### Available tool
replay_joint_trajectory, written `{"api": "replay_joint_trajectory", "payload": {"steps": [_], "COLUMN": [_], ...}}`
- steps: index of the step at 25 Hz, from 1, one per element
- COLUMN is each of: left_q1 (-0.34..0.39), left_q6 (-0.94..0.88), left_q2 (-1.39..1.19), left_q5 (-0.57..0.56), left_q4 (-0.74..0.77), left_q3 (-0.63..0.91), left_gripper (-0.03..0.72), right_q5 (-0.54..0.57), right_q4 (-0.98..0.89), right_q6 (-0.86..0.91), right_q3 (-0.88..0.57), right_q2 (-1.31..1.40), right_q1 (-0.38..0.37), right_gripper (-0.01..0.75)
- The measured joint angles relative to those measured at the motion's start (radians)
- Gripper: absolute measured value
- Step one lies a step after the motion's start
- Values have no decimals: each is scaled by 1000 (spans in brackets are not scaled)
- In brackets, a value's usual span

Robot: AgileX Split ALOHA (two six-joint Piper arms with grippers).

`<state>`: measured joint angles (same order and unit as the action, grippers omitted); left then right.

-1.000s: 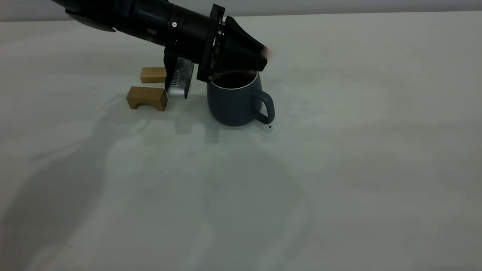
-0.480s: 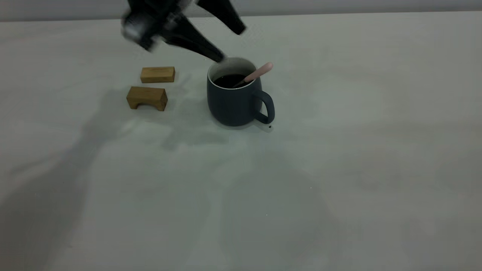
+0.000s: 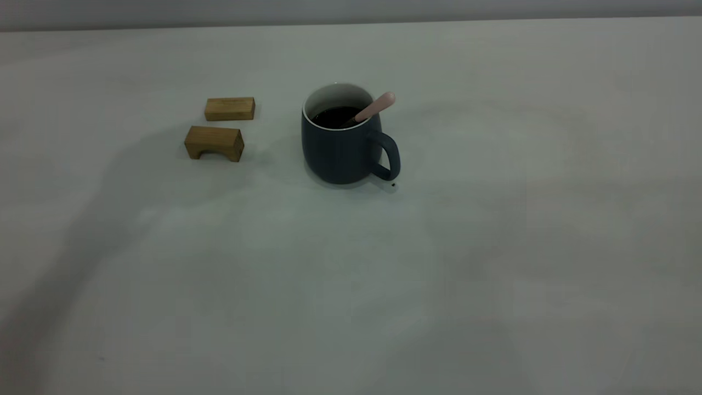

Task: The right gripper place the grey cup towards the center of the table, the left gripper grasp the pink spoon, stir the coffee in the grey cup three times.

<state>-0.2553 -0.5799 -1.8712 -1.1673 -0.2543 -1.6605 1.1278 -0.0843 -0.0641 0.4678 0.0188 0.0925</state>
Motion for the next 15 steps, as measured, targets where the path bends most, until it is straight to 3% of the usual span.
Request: {"api": "replay_joint_trajectory", "payload": {"steps": [5, 9, 15], "left_q1": [-24, -56, -66], "left_q6": [102, 350, 637], "left_q2": [206, 407, 810], "left_q5": [0, 0, 10], "left_q4": [196, 266, 245], "left_q3": [8, 81, 434], "left_gripper": [366, 365, 365], "right_q5": [0, 0, 0], "right_q4": [0, 0, 0], "right_q6": [0, 0, 0], "right_q3": [0, 0, 0], "right_q2": [0, 0, 0], "right_q1": [0, 0, 0], "right_gripper": [438, 438, 438]}}
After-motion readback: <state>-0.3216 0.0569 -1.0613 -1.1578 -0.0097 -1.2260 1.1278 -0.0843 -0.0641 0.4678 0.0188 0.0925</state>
